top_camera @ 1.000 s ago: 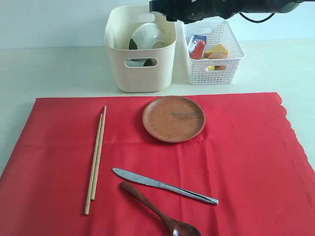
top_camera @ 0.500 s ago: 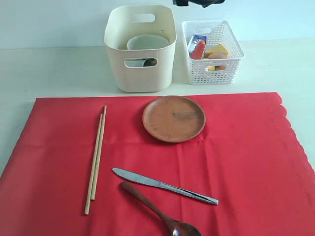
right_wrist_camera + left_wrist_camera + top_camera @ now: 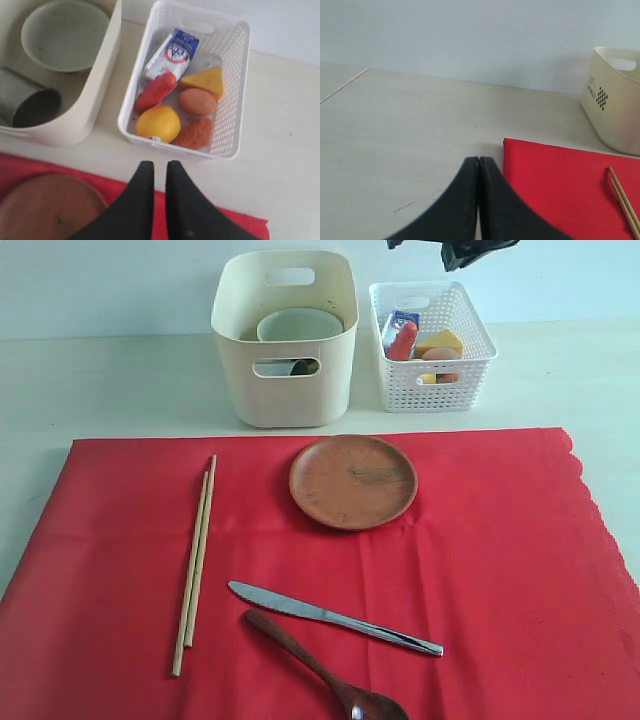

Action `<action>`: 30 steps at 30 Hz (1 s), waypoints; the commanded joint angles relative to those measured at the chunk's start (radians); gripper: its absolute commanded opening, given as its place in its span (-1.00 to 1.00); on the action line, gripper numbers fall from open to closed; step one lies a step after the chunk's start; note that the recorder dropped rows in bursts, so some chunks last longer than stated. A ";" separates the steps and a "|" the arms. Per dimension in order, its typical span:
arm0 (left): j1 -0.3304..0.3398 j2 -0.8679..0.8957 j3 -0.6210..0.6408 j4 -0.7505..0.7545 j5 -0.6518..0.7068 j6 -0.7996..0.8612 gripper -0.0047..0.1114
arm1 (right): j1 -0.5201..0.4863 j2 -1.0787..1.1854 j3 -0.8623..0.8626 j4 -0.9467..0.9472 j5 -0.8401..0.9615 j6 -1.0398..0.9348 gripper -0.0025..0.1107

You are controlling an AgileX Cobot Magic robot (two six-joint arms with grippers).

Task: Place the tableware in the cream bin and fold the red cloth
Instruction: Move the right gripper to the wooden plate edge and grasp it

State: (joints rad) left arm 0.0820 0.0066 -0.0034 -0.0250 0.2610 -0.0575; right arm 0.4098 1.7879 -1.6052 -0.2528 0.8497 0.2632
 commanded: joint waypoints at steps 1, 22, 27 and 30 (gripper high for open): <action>-0.005 -0.007 0.003 -0.007 -0.003 0.002 -0.88 | -0.003 -0.020 -0.006 0.117 0.081 -0.118 -0.96; -0.005 -0.007 0.003 -0.007 -0.003 0.002 -0.88 | -0.009 -0.019 0.394 0.446 -0.195 -0.200 -0.96; -0.005 -0.007 0.003 -0.007 -0.003 0.002 -0.88 | -0.082 0.069 0.404 0.649 -0.184 -0.333 -0.96; -0.005 -0.007 0.003 -0.007 -0.003 0.002 -0.88 | -0.154 0.133 0.404 0.894 -0.139 -0.516 -0.96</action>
State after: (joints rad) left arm 0.0820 0.0066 -0.0034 -0.0250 0.2610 -0.0575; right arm 0.3152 1.8709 -1.2063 0.4361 0.6867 -0.0959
